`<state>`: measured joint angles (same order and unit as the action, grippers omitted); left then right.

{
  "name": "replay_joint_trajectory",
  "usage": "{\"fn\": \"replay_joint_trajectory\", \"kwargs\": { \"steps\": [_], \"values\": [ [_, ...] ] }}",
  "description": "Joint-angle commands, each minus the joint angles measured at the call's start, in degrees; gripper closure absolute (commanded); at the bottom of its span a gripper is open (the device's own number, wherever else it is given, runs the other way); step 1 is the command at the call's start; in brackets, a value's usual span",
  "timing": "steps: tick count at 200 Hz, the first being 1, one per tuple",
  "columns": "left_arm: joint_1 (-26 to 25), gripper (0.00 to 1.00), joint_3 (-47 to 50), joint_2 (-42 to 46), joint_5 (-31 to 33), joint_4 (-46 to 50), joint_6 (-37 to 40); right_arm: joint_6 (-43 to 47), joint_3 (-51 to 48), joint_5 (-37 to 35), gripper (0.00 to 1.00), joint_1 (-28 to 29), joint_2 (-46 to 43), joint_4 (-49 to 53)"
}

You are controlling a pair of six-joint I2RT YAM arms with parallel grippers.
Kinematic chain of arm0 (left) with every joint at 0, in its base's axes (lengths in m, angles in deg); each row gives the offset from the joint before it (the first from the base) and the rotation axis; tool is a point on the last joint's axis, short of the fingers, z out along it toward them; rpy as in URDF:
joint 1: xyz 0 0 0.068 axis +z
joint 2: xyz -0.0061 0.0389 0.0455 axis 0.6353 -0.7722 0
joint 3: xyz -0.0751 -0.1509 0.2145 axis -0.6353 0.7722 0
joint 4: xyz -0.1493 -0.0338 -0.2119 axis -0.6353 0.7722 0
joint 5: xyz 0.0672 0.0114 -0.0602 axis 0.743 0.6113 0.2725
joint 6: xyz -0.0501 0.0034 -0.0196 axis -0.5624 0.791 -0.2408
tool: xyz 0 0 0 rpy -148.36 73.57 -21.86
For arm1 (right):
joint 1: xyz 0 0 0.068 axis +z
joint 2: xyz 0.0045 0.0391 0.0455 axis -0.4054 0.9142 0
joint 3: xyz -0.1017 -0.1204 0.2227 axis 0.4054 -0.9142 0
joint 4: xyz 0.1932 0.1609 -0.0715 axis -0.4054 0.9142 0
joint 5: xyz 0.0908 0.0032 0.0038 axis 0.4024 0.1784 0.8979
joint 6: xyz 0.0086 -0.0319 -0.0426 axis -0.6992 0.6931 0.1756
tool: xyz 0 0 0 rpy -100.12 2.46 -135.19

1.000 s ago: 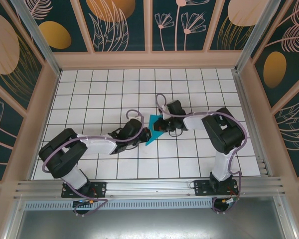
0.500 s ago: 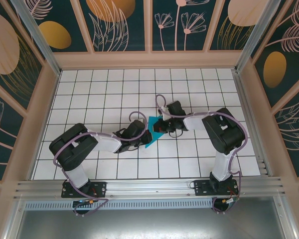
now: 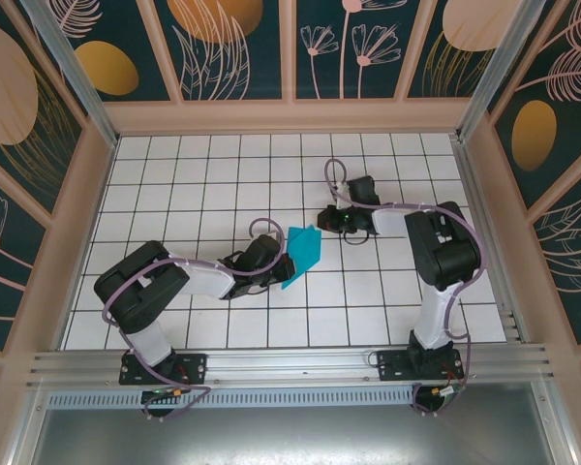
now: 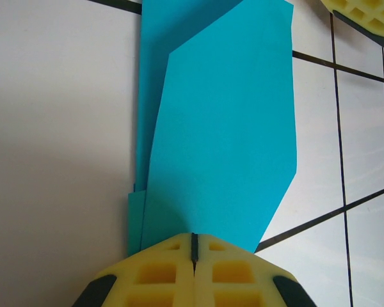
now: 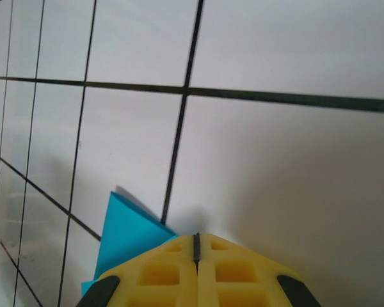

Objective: Fold a paper plane with a square sheet of paper (pick it up from the middle)
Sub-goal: Fourth fold the wing at the center of the table.

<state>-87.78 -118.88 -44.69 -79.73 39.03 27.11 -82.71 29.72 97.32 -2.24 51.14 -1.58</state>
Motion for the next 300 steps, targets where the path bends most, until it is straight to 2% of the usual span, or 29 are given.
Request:
{"fn": "replay_joint_trajectory", "kwargs": {
  "steps": [1, 42, 110, 155, 196, 247, 280, 300],
  "values": [
    [-0.17, 1.0, 1.23, -1.39, -1.22, 8.09, -0.26, 0.31, -3.6, -0.65, 1.0, 2.98, -6.0, 0.53],
    [-0.18, 1.0, 0.87, -1.42, -1.05, 8.18, -0.22, -2.15, -7.99, -0.51, 1.0, 9.26, -6.91, -0.19],
    [-0.18, 1.0, 1.87, -0.83, -1.21, 8.59, -0.72, -2.28, -3.68, 0.34, 1.0, 10.03, -0.14, -0.78],
    [-0.16, 1.0, 3.84, -0.45, -1.74, 8.05, -1.22, -3.13, 0.58, -2.67, 1.0, 1.83, 4.05, 0.15],
    [-0.18, 1.0, 4.57, -0.33, -1.92, 7.79, -1.25, -2.9, 4.09, -3.39, 1.0, -0.94, 3.89, 1.6],
    [-0.18, 1.0, 3.42, -0.67, -1.66, 8.17, -0.53, -3.08, -3.7, 0.28, 1.0, 4.24, -6.6, -1.17],
    [-0.18, 1.0, 3.24, -0.63, -1.54, 8.55, -0.39, -3.61, -5.51, 1.35, 1.0, 8.96, -4.92, -1.25],
    [-0.13, 1.0, 3.21, -0.55, -1.4, 8.81, -0.39, -3.65, -4.45, 1.6, 1.0, 9.35, -2.0, -1.39]
  ]
}}
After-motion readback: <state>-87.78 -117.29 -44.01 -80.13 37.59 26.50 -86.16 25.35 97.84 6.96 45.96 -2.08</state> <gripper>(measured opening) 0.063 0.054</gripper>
